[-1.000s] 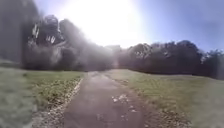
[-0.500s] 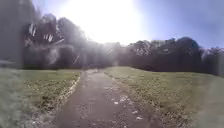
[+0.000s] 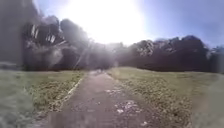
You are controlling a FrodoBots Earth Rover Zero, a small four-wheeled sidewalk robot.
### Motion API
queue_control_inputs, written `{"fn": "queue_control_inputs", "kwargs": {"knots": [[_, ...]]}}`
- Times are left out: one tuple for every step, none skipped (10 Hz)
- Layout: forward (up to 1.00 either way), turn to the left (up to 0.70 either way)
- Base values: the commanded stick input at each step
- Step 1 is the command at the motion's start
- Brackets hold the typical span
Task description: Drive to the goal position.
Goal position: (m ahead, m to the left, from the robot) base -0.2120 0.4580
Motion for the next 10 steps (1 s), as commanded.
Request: {"fn": "queue_control_inputs", "kwargs": {"knots": [[0.50, 0.00], [0.50, 0.00], [0.50, 0.00], [0.50, 0.00], [0.50, 0.00], [0.50, 0.13], [0.50, 0.27], [0.50, 0.27], [0.50, 0.27], [0.50, 0.00]]}}
